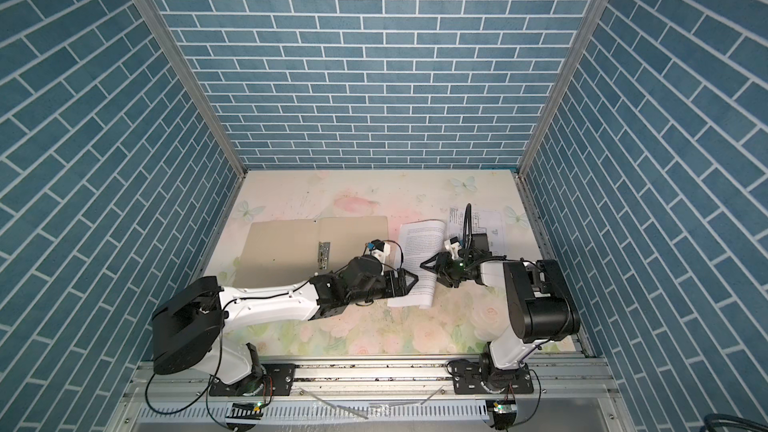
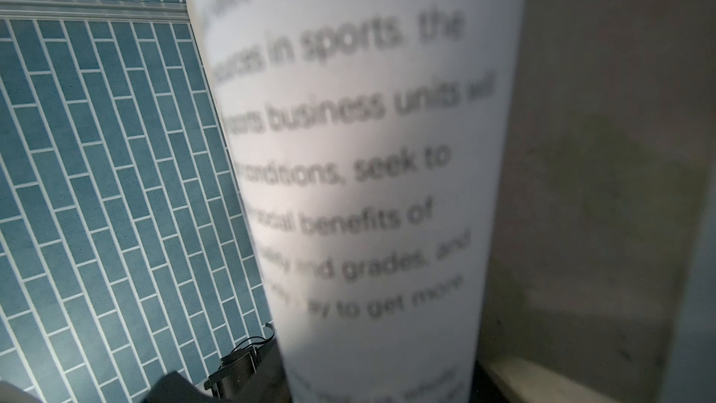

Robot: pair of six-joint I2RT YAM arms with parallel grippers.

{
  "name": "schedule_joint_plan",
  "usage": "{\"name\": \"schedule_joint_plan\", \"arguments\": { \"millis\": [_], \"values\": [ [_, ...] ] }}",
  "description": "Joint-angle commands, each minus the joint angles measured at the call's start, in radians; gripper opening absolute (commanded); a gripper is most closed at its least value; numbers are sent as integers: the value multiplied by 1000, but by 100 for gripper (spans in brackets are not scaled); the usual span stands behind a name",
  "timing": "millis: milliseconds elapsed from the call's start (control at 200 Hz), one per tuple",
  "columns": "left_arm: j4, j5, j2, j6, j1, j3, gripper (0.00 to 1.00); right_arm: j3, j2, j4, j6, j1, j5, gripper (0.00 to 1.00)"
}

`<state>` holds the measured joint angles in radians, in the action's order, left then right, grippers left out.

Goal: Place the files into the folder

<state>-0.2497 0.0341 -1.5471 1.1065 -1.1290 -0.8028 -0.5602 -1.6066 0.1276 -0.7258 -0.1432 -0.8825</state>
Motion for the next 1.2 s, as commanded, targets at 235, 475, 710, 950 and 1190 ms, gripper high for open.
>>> {"name": "schedule_joint_plan", "arguments": {
  "millis": [235, 475, 710, 950, 1190],
  "values": [
    [-157, -245, -70, 348, -211, 102, 90, 23, 5, 22, -12, -5, 35, 54],
    [-374, -358, -247, 486, -271, 102, 88, 29, -9, 58, -35, -8, 34, 54],
    [-548, -465, -368, 578, -288, 102, 85, 47, 11, 55, -34, -8, 42, 54],
    [-580, -570, -375, 606, -312, 124, 83, 58, 8, 55, -31, -8, 45, 54],
    [-640, -666, -373, 613, -328, 164, 75, 54, -10, 53, -25, -8, 45, 54]
  ]
}}
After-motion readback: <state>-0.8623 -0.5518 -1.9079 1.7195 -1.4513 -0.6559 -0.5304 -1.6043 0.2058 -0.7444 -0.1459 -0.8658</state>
